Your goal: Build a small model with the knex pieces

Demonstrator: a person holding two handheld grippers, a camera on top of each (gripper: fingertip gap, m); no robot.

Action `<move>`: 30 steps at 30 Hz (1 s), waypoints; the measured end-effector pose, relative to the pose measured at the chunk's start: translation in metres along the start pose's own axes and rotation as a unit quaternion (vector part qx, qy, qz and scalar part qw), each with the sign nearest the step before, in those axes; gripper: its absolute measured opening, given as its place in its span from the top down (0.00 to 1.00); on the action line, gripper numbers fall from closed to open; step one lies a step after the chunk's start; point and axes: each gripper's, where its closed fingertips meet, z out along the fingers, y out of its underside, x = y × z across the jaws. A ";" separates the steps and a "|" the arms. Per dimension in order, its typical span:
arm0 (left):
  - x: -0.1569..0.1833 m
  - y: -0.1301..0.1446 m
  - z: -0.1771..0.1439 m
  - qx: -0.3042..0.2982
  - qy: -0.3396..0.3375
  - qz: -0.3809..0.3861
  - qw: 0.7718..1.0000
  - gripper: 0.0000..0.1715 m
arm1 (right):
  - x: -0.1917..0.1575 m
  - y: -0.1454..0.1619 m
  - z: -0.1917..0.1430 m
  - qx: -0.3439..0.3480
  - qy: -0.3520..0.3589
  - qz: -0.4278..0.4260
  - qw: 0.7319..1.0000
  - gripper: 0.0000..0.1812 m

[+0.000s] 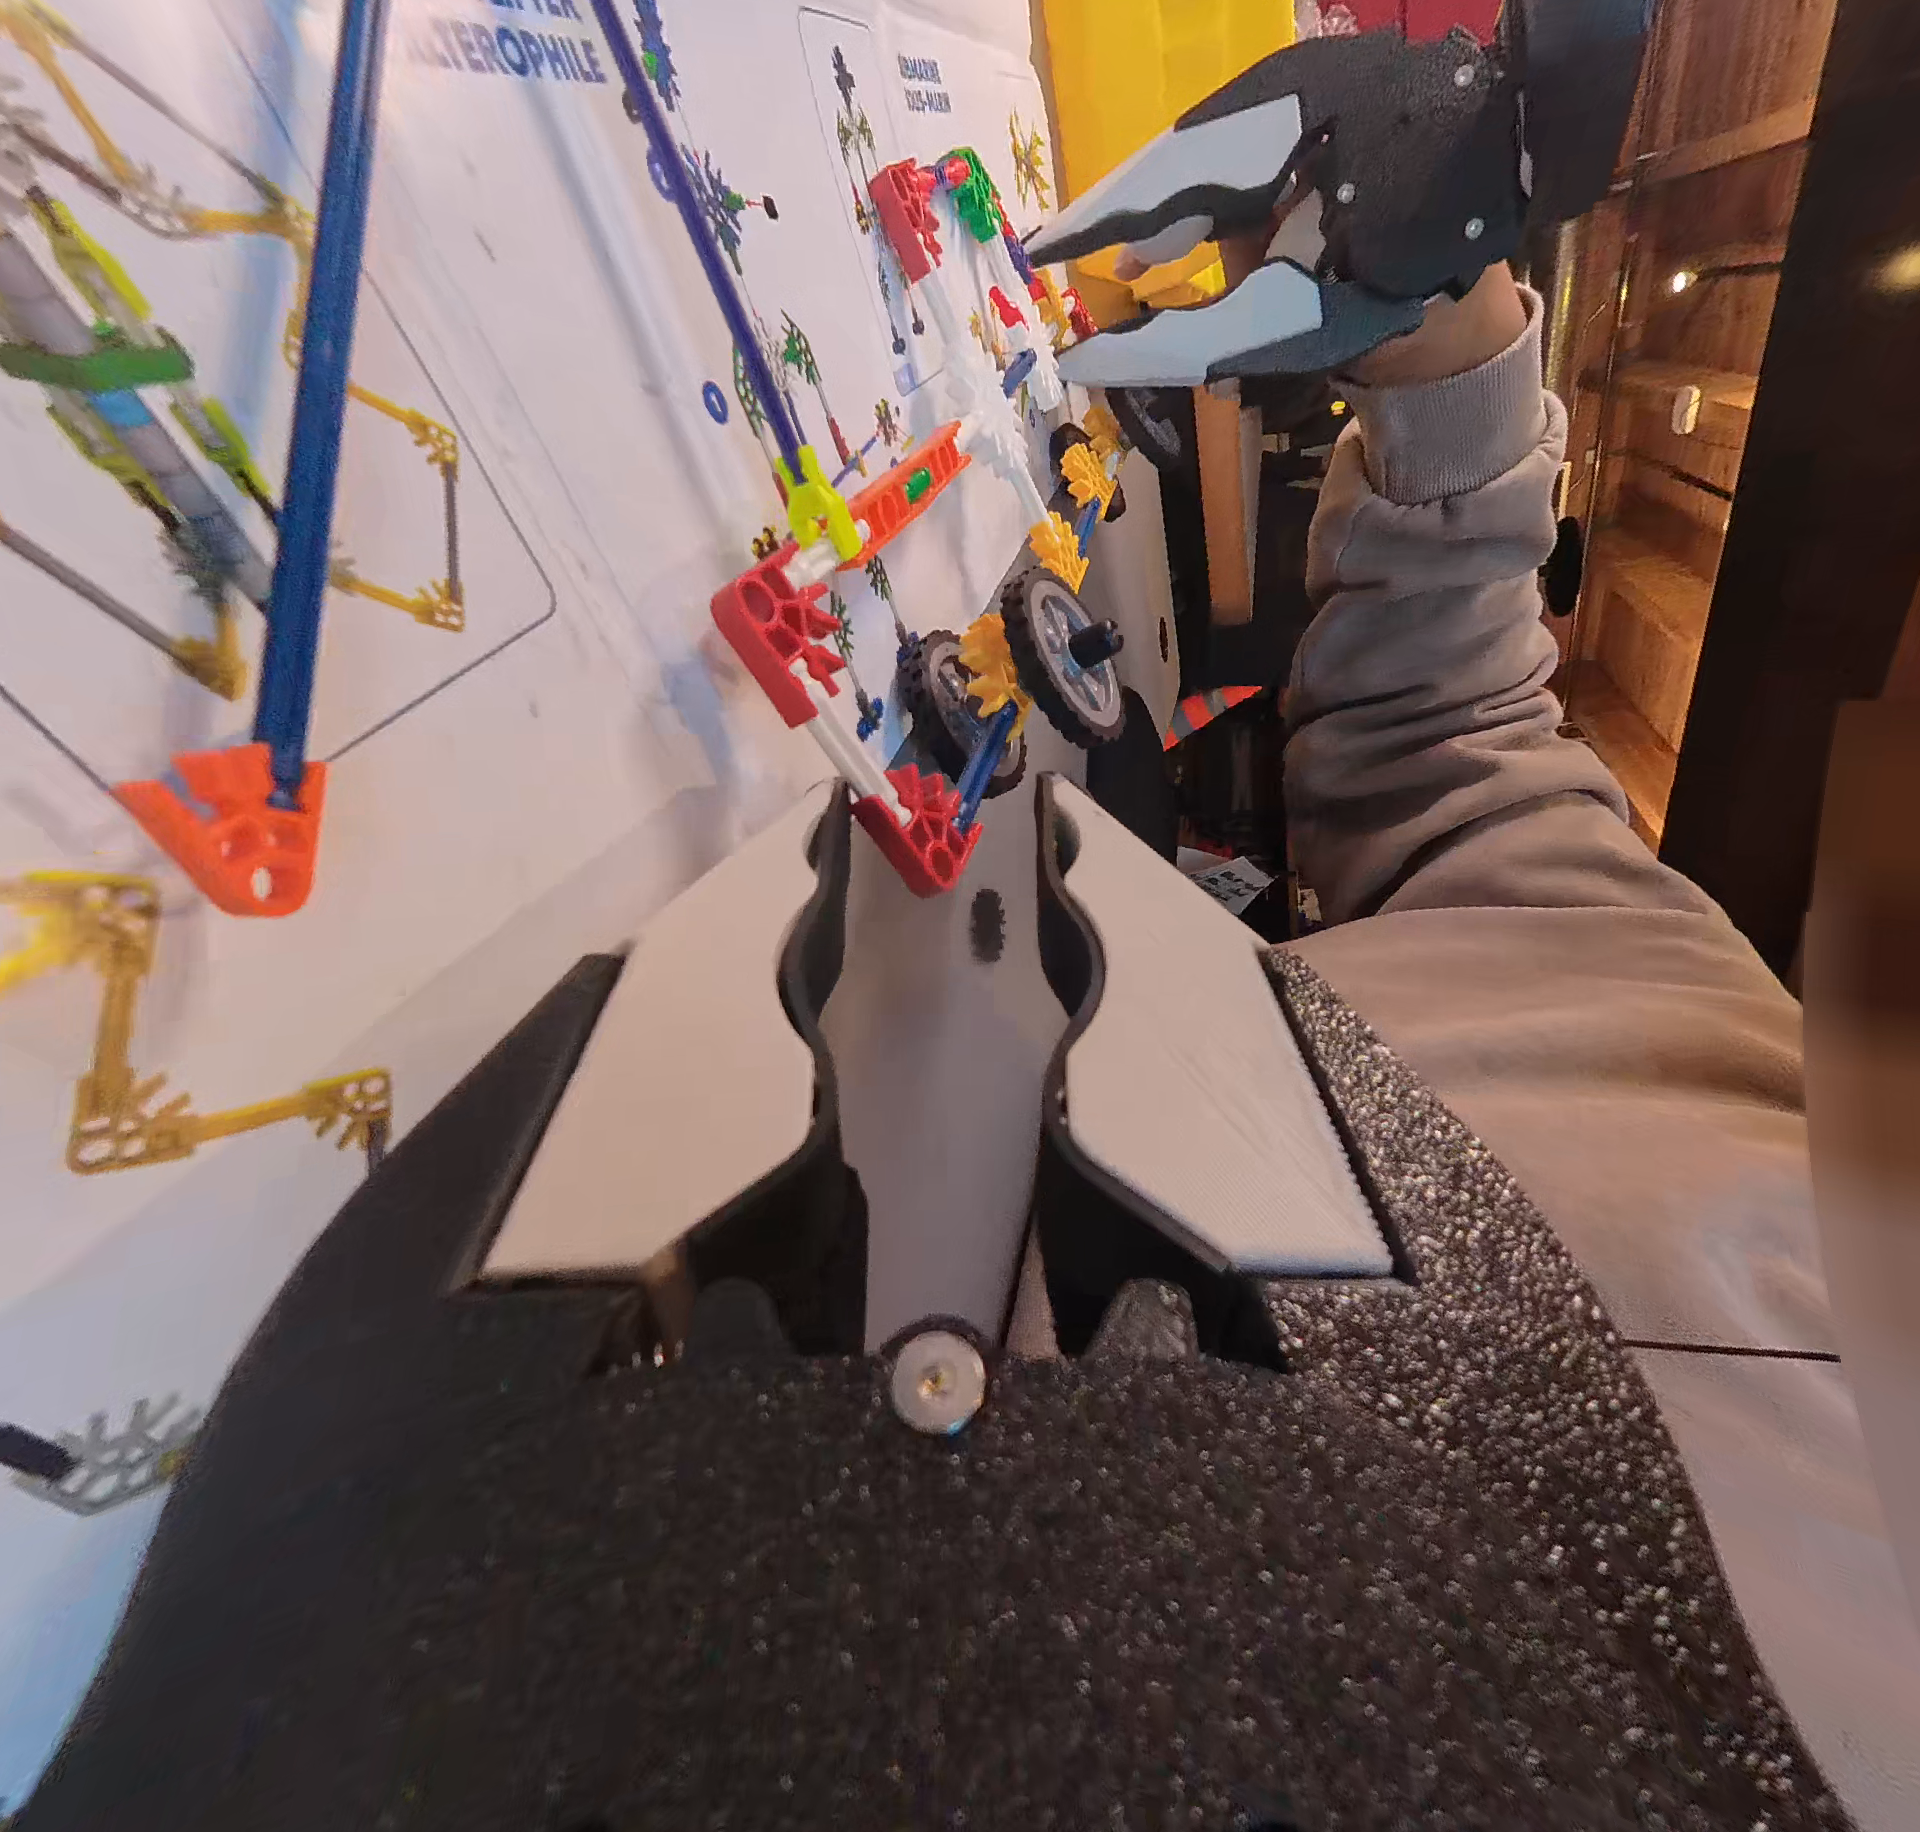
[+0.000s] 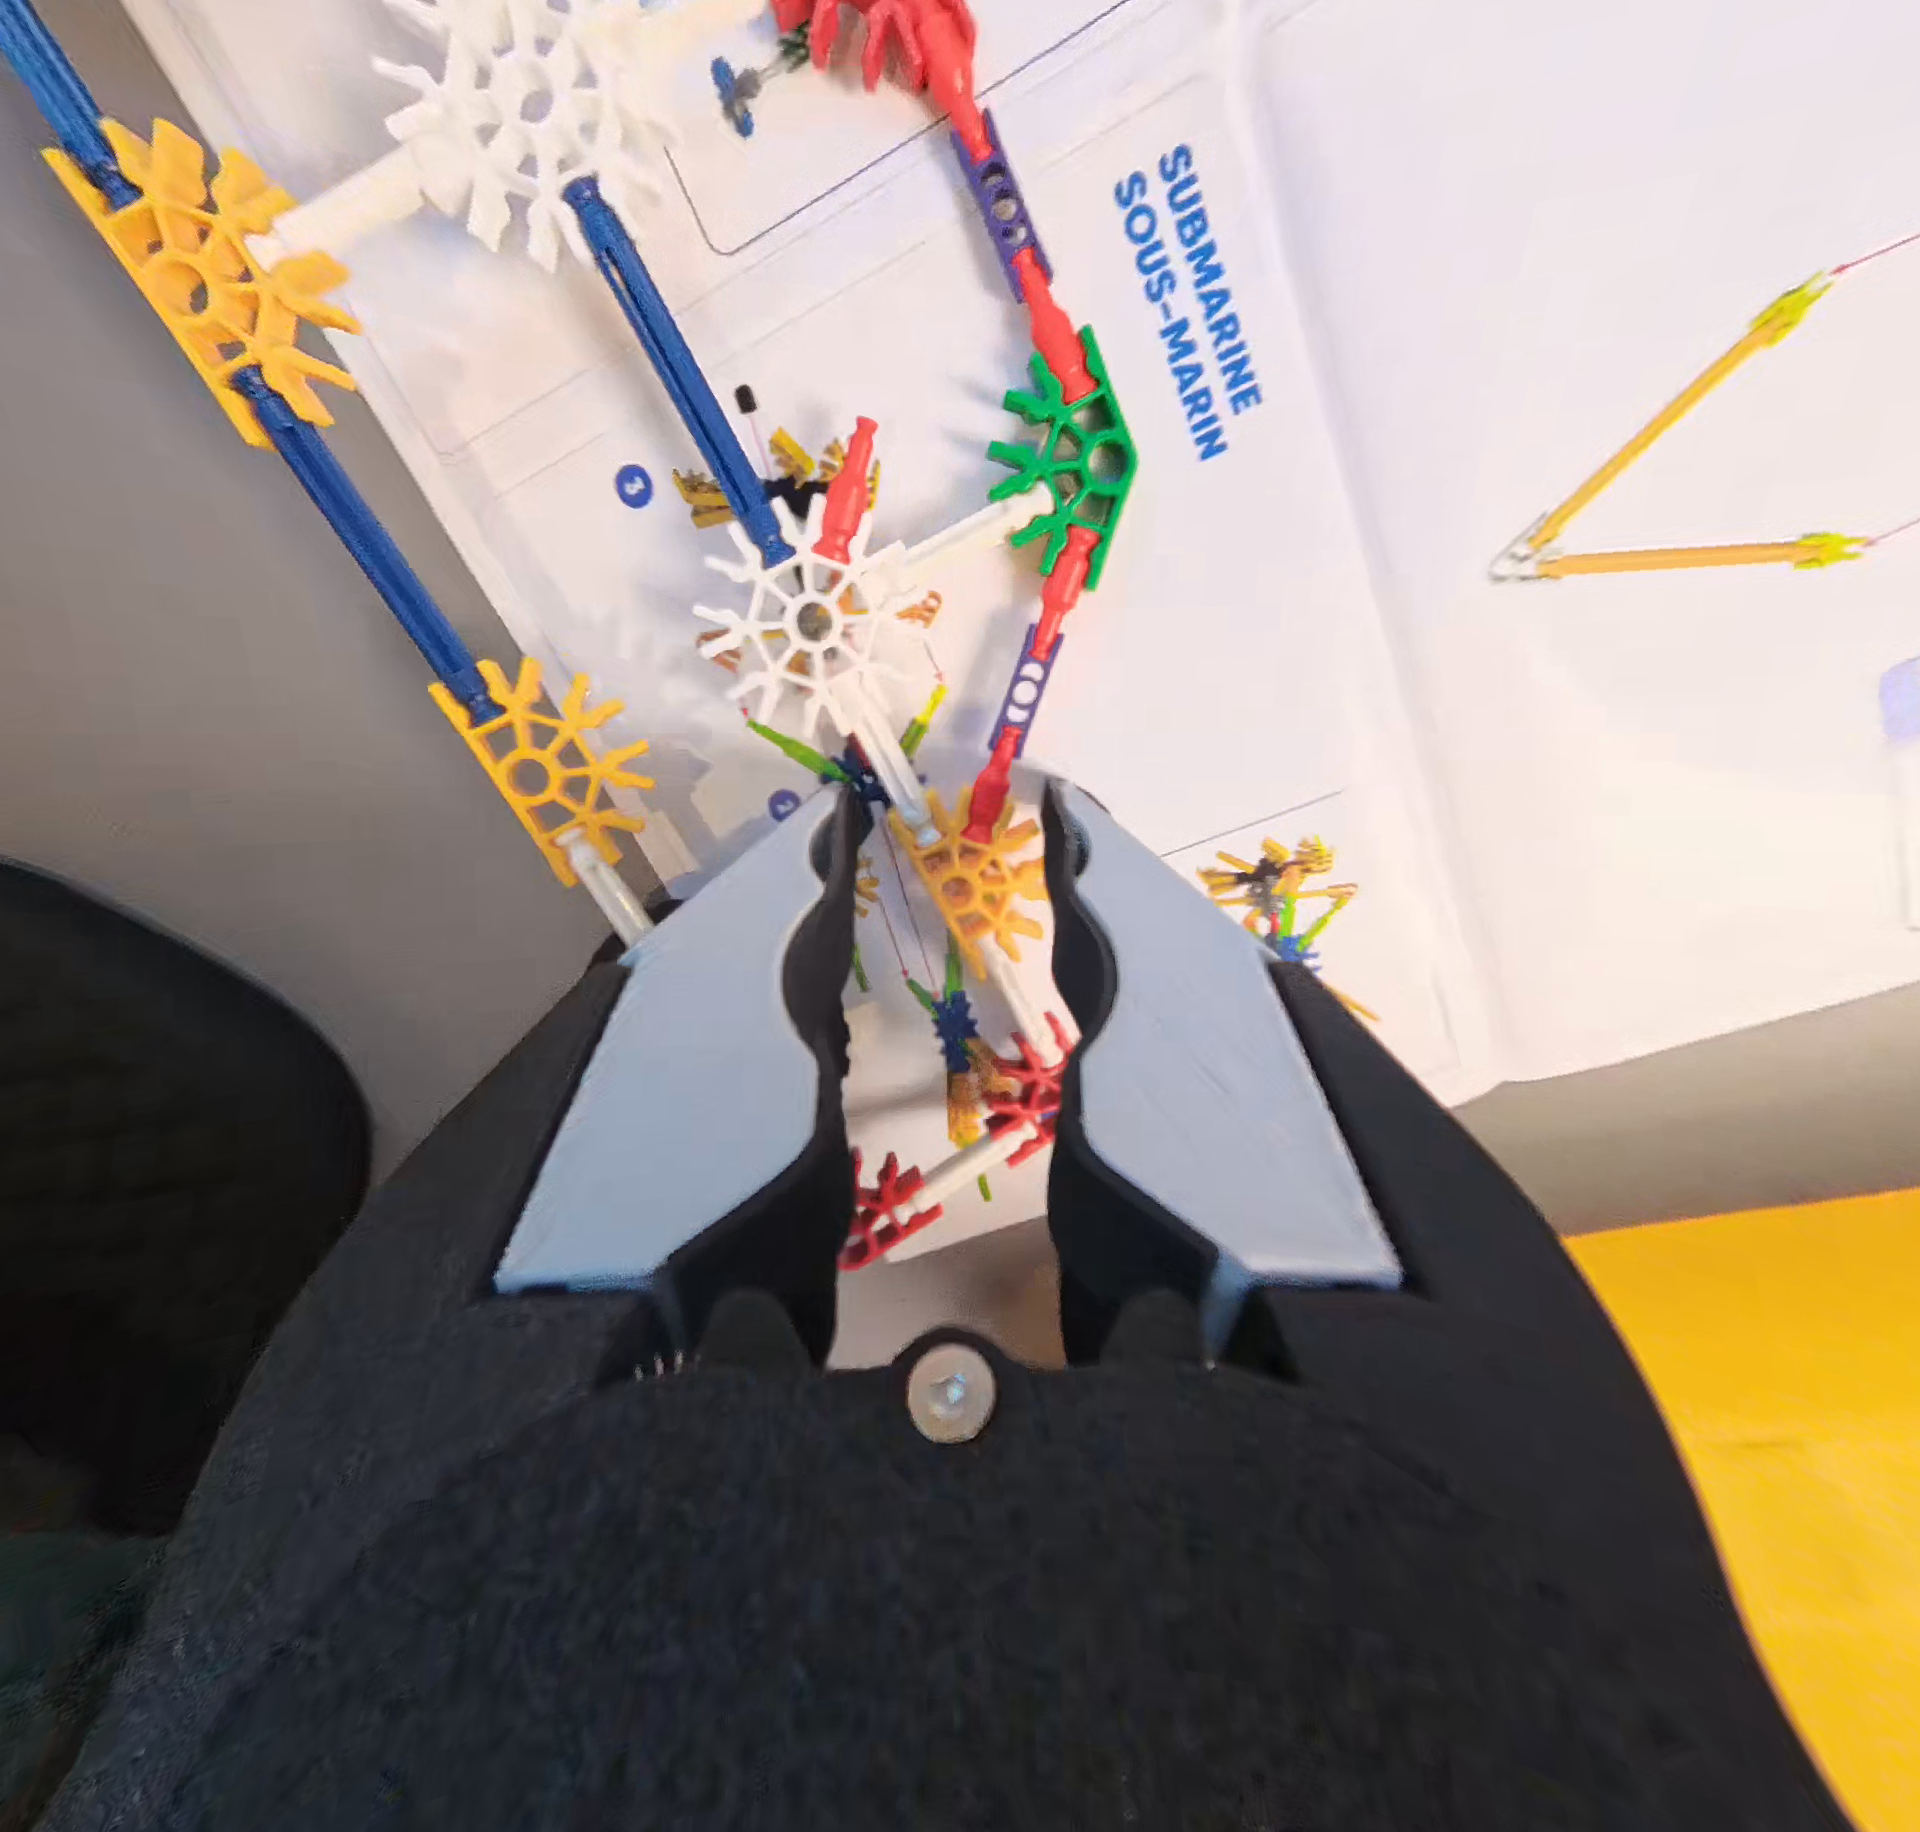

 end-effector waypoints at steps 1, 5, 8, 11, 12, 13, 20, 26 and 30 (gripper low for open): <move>-0.001 0.000 0.001 0.001 0.002 0.000 1.000 0.85 | 0.002 -0.001 0.000 -0.002 0.013 -0.016 1.000 0.87; -0.004 -0.005 -0.002 0.009 -0.010 0.044 0.999 0.91 | 0.001 -0.004 -0.001 0.009 0.045 -0.048 0.998 0.88; 0.010 -0.012 -0.010 0.020 -0.006 0.111 0.994 0.92 | 0.002 -0.011 -0.016 0.048 0.084 -0.051 0.994 0.88; 0.031 -0.023 -0.022 0.032 -0.008 0.224 0.974 0.95 | 0.006 -0.025 -0.047 0.104 0.155 -0.065 0.980 0.88; 0.035 -0.028 -0.027 0.034 -0.024 0.278 0.960 0.95 | 0.007 -0.031 -0.060 0.121 0.182 -0.074 0.973 0.88; 0.038 -0.034 -0.031 0.035 -0.041 0.333 0.941 0.95 | 0.009 -0.037 -0.073 0.138 0.215 -0.082 0.963 0.88; 0.003 -0.060 -0.047 0.018 -0.160 0.545 0.823 0.96 | -0.009 -0.052 -0.090 0.211 0.357 -0.120 0.902 0.97; -0.023 -0.055 -0.046 -0.015 -0.190 0.549 0.814 0.96 | -0.030 -0.050 -0.077 0.222 0.323 -0.100 0.915 0.86; -0.021 -0.064 -0.050 -0.009 -0.188 0.529 0.827 0.93 | -0.024 -0.044 -0.091 0.204 0.282 -0.110 0.931 0.85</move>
